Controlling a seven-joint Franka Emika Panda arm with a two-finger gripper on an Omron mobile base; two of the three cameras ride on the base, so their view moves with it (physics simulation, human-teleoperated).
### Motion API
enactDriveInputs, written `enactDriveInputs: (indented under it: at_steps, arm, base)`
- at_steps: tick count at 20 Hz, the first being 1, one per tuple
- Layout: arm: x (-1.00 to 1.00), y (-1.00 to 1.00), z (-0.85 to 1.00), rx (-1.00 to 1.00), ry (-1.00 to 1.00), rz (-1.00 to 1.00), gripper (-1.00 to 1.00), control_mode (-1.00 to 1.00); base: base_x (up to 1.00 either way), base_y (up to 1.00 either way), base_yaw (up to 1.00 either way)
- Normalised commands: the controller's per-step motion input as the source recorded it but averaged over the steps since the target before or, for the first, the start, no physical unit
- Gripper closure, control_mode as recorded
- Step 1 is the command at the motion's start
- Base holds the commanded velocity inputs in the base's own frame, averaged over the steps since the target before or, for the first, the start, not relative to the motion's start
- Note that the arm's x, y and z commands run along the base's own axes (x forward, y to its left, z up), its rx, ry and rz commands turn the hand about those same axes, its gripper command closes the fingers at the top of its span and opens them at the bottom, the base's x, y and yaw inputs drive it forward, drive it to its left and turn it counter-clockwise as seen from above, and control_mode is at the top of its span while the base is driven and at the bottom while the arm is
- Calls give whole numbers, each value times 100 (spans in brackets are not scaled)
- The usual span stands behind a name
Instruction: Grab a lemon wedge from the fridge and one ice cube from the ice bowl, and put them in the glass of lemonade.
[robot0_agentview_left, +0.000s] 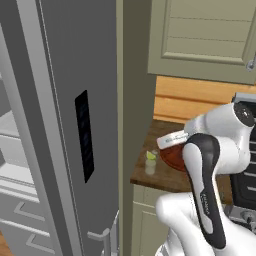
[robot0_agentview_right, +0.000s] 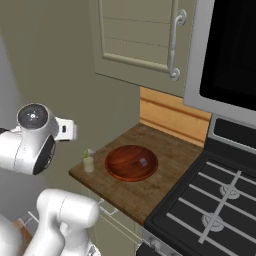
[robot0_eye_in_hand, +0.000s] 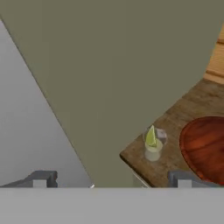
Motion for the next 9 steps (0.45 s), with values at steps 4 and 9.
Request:
enactDriveInputs:
  at_steps: [4,9]
  arm:
    - [0,21,16,0,-7,-38,-100,-100]
    - [-32,-23,0,8,-1,-46,-100,-100]
  base:
    - [0,0,0]
    - [0,0,0]
